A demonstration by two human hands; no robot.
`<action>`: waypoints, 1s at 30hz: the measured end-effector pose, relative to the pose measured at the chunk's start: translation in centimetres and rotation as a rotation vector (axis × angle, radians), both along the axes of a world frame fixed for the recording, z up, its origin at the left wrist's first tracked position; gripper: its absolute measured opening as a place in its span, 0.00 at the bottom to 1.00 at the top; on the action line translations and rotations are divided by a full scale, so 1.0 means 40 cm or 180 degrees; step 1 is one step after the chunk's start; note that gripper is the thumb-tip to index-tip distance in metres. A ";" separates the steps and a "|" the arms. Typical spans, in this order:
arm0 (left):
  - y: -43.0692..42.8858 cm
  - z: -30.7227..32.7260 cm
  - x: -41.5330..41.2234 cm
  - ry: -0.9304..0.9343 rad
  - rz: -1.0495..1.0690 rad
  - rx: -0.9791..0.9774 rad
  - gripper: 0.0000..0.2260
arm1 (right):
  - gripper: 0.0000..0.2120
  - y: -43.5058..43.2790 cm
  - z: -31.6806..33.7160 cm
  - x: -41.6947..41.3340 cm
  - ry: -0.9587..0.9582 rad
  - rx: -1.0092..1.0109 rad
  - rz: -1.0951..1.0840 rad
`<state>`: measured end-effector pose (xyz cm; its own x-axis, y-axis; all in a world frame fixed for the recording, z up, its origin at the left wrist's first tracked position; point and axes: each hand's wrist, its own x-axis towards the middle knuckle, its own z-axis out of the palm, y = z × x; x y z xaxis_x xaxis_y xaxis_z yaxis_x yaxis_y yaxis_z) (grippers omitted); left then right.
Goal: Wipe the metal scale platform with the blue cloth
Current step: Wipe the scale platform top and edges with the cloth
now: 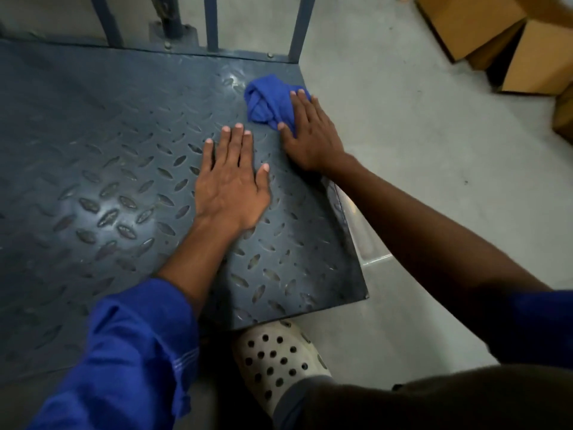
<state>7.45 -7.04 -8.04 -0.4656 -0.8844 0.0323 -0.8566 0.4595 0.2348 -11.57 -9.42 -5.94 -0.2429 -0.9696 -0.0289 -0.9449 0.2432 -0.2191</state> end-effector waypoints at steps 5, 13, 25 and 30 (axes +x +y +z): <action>0.014 0.001 0.030 0.0033 0.0121 -0.0003 0.31 | 0.35 0.115 0.001 0.035 -0.0044 -0.0150 0.0102; -0.027 -0.005 0.017 -0.0018 0.0157 -0.0038 0.30 | 0.33 0.177 -0.015 0.025 0.0046 -0.0182 0.0288; -0.068 -0.006 0.073 -0.0090 0.0515 -0.0030 0.38 | 0.32 -0.236 0.011 0.092 0.0050 -0.0033 -0.0239; -0.053 -0.005 0.113 -0.0201 0.0630 -0.0048 0.39 | 0.31 -0.163 0.007 0.235 -0.0137 -0.0153 0.0672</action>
